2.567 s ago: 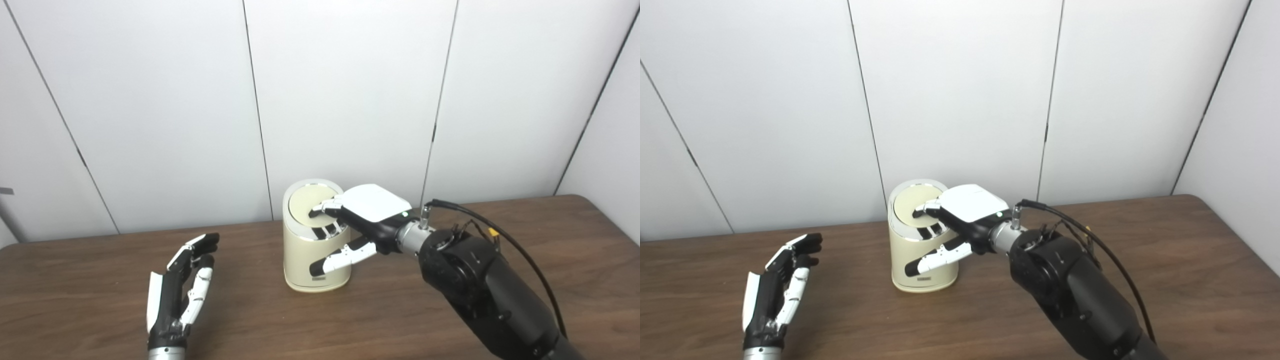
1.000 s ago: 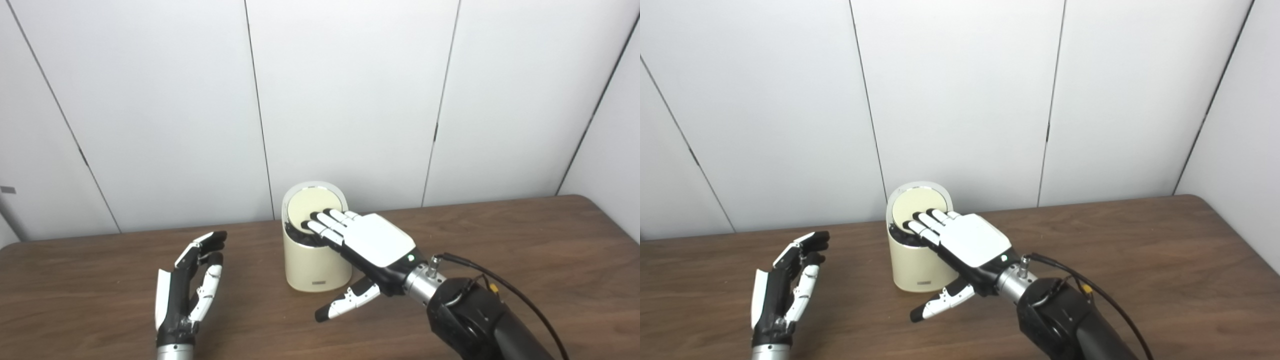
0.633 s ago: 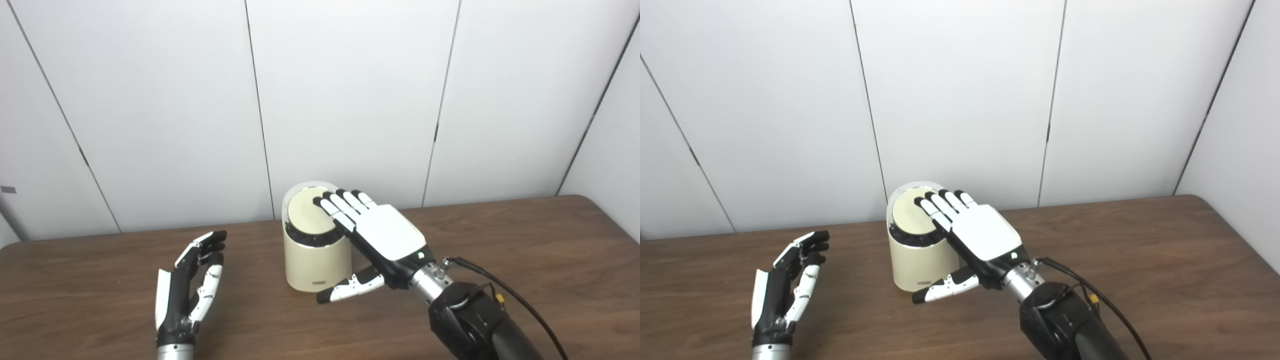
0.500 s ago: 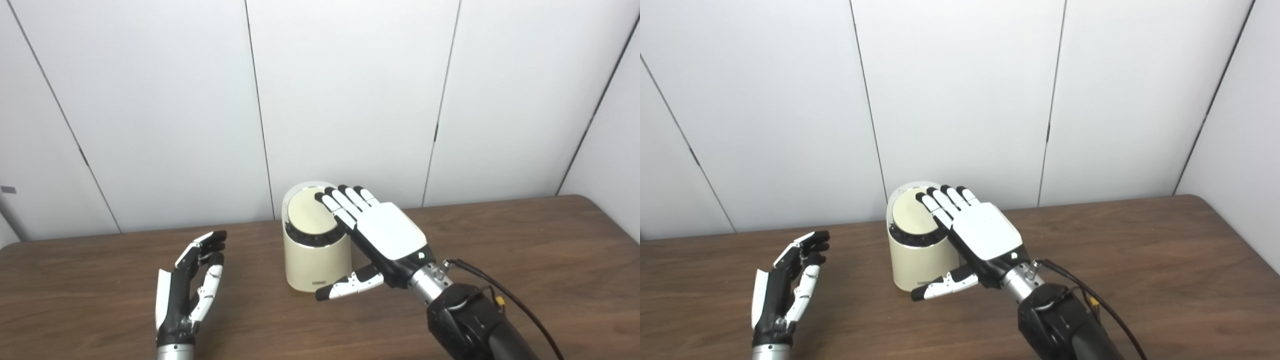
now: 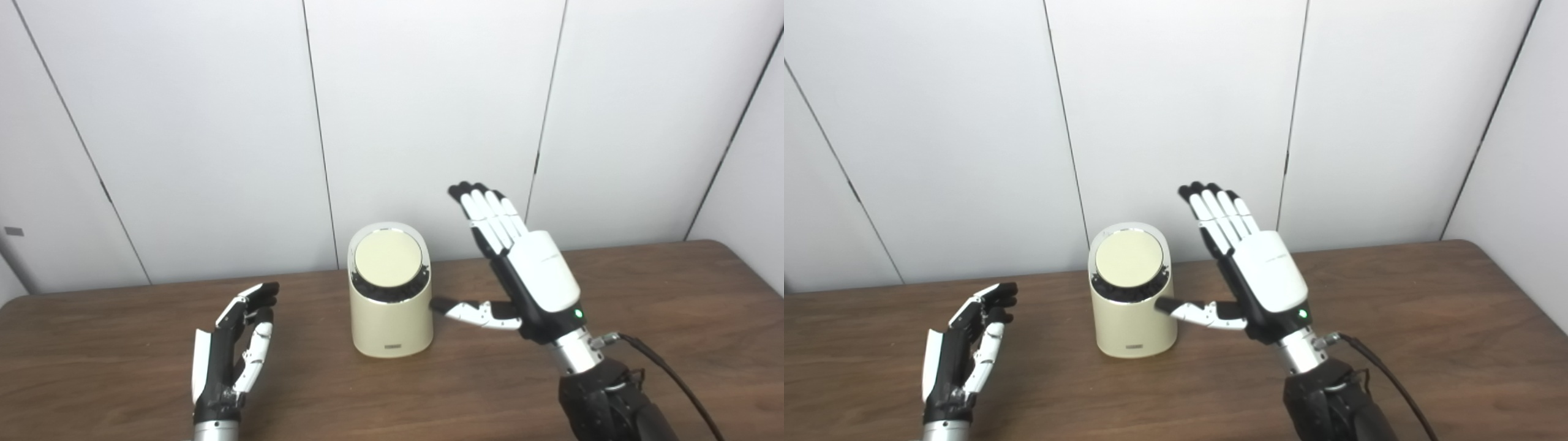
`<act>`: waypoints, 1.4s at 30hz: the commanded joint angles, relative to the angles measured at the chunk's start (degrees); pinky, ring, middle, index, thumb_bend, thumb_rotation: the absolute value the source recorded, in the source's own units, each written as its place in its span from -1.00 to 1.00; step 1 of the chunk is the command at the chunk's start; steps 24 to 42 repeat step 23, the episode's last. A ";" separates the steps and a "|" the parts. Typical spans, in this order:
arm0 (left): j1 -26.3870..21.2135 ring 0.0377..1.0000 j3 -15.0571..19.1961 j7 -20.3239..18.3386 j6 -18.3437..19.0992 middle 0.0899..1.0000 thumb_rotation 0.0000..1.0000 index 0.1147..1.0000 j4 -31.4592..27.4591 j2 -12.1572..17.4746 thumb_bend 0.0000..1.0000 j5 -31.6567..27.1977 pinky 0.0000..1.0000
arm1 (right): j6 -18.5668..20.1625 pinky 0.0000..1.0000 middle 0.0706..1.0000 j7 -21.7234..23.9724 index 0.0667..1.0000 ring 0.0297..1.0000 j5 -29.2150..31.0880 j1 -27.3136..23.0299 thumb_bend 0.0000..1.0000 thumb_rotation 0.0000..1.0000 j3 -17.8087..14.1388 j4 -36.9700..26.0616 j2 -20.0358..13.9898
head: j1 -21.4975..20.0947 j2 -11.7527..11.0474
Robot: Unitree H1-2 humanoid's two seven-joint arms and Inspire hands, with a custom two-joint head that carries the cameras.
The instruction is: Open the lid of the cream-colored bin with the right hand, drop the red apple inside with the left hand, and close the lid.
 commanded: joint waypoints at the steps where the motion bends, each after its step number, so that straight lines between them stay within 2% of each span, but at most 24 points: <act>1: 0.86 0.43 0.29 0.57 -0.82 0.44 0.42 0.42 1.92 -0.51 -0.50 1.04 0.29 | -4.08 0.53 0.73 -2.37 0.69 0.72 6.76 0.75 -0.57 0.41 -1.67 1.06 0.94 | -0.09 -0.04; 3: 0.93 0.42 0.60 0.51 -0.77 0.43 0.31 0.41 2.03 -0.45 -0.55 1.19 0.27 | -7.26 0.45 0.66 -2.51 0.60 0.64 11.85 2.20 -0.52 0.15 -2.95 3.64 1.23 | -0.10 -0.06; 4: 0.98 0.42 0.69 0.53 -0.82 0.43 0.30 0.41 2.08 -0.37 -0.57 1.37 0.26 | -8.77 0.41 0.64 -2.68 0.57 0.62 13.43 2.81 -0.51 0.08 -3.30 5.07 1.06 | -0.02 -0.06; 5: 1.05 0.41 0.78 0.55 -0.86 0.42 0.28 0.40 2.13 -0.27 -0.57 1.52 0.26 | -9.79 0.35 0.62 -2.66 0.56 0.60 15.72 3.49 -0.51 0.07 -3.45 6.32 0.94 | 0.05 0.00; 7: 1.28 0.41 1.11 0.36 -0.84 0.41 0.26 0.40 1.99 -0.25 -0.58 1.11 0.26 | -10.51 0.36 0.60 -2.36 0.55 0.59 19.95 4.78 -0.45 0.11 -3.29 7.83 0.84 | 0.08 0.12; 11: 1.77 0.39 1.53 0.38 -1.05 0.39 0.23 0.38 1.92 -0.16 -0.54 0.28 0.27 | -10.57 0.45 0.61 -2.53 0.58 0.60 25.90 6.69 -0.52 -0.10 -1.49 9.92 -0.19 | 0.52 -0.05; 15: 2.53 0.30 2.05 2.83 -1.17 0.32 0.09 0.30 1.47 -0.15 -0.51 0.48 0.19 | -10.57 0.41 0.56 -8.18 0.53 0.56 22.80 7.82 -0.46 -0.02 0.32 12.92 -0.38 | 1.49 0.15; 18: 3.04 0.23 2.16 4.27 -1.17 0.24 -0.04 0.23 1.08 0.37 -0.54 1.58 0.13 | -10.57 0.44 0.55 -11.90 0.53 0.57 21.60 8.57 -0.44 0.10 2.56 14.24 -0.43 | 1.24 0.70; 22: 3.83 0.21 1.78 5.38 -1.16 0.23 -0.18 0.21 0.24 1.21 -0.52 3.27 0.11 | -10.57 0.33 0.50 -14.55 0.46 0.50 19.67 9.61 -0.38 -0.04 3.58 13.74 0.10 | 1.37 1.51; 23: 3.97 0.21 1.73 5.57 -1.16 0.23 -0.21 0.22 0.04 1.29 -0.50 3.59 0.10 | -10.57 0.33 0.49 -14.92 0.45 0.49 19.49 9.74 -0.38 -0.11 3.78 13.64 0.05 | 1.39 1.57; 42: 3.97 0.21 1.73 5.57 -1.16 0.23 -0.21 0.22 0.04 1.29 -0.50 3.59 0.10 | -10.57 0.33 0.49 -14.92 0.45 0.49 19.49 9.74 -0.38 -0.11 3.78 13.64 0.05 | 1.39 1.57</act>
